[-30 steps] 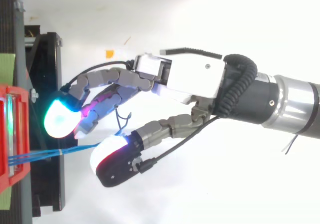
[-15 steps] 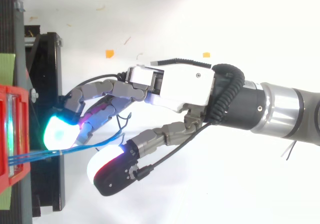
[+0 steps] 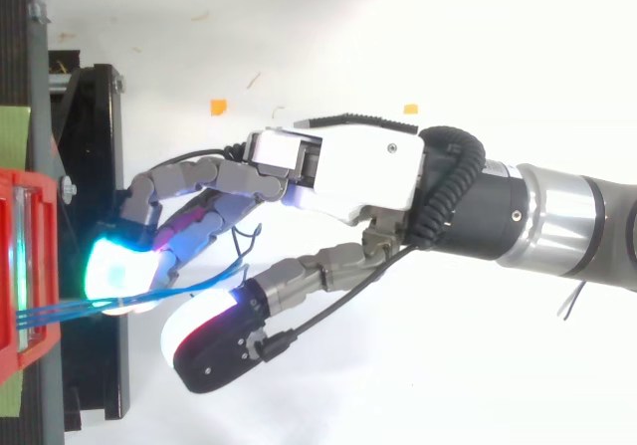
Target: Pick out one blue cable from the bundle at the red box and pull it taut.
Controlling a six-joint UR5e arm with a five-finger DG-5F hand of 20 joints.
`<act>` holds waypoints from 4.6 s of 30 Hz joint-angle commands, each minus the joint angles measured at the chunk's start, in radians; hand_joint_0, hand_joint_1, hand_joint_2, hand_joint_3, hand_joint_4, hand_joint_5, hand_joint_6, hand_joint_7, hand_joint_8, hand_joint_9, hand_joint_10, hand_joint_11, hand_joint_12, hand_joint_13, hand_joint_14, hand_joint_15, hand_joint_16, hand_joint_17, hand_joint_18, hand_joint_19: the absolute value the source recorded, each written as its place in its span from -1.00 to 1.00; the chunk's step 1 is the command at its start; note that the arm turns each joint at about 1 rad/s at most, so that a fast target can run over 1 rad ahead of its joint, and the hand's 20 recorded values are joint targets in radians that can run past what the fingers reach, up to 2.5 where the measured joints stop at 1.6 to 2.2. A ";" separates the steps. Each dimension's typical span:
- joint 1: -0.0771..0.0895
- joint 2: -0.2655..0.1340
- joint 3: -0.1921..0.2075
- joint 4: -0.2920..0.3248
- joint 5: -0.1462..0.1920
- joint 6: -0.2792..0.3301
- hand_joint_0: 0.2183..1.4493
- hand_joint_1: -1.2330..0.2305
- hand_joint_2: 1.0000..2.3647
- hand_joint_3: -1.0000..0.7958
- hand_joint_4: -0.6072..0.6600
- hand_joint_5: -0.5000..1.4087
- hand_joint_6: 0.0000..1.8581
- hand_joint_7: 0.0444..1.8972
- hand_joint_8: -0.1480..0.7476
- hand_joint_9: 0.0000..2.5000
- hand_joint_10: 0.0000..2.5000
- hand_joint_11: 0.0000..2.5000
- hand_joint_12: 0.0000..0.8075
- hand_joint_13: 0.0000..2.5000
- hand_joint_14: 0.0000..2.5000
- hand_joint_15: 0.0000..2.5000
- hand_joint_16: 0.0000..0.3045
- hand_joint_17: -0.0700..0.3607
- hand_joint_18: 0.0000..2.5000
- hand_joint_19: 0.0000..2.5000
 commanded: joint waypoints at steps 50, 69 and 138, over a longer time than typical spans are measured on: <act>0.006 0.000 0.011 -0.015 -0.017 0.005 -0.44 -0.10 -1.00 -0.39 0.06 -0.54 -0.36 0.26 -0.10 -0.21 -0.98 -0.58 -0.27 -0.39 -0.99 -0.71 -0.69 -0.18 -0.52 -0.58; 0.000 0.000 0.023 -0.042 -0.026 0.008 -0.41 -0.17 -0.99 -0.05 0.08 -0.58 -0.09 -0.14 0.03 -0.18 -0.98 -0.53 -0.13 -0.32 -0.99 -0.70 -0.62 -0.07 -0.41 -0.60; -0.034 0.002 0.122 -0.274 -0.179 0.120 -0.28 -0.46 -0.98 -0.09 -0.35 -0.59 0.03 -0.09 -0.03 -0.12 -0.98 -0.39 -0.19 -0.29 -0.99 -0.65 -0.68 -0.17 -0.34 -0.56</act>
